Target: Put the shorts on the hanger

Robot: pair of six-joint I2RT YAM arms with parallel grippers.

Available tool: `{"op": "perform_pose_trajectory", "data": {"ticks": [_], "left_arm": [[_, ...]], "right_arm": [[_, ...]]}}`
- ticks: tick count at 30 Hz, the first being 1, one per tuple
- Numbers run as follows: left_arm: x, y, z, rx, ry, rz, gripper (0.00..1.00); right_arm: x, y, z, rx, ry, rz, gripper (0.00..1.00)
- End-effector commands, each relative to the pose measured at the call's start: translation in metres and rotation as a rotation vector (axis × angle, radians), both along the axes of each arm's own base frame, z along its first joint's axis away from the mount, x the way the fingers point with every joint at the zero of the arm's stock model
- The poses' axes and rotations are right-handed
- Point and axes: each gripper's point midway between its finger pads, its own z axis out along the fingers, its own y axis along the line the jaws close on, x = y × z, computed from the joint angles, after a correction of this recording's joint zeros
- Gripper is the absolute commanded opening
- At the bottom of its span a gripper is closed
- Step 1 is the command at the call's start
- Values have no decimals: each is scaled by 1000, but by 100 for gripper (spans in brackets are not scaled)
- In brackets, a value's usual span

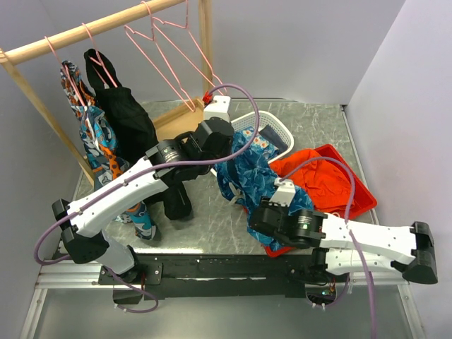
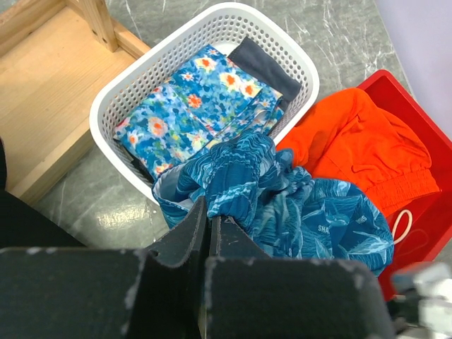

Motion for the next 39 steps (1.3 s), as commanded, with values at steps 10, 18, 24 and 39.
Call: {"op": "perform_pose_trajectory", "data": {"ticks": [10,18,24,39], "left_arm": [[-8,10,45,-112,-62,0,1],[-14,18,55,-150,-74,-4,1],[-18,23,62,-168,-80,-9,1],[-62,81,211,-471,-337,-95,1]], "right_arm": [[19,-20,7,12,-77,-136,35],[14,-23,-19,-36,-26,-164,42],[31,-43,5,-39,-119,-264,26],[73,-69,338,168,-560,-125,0]]}}
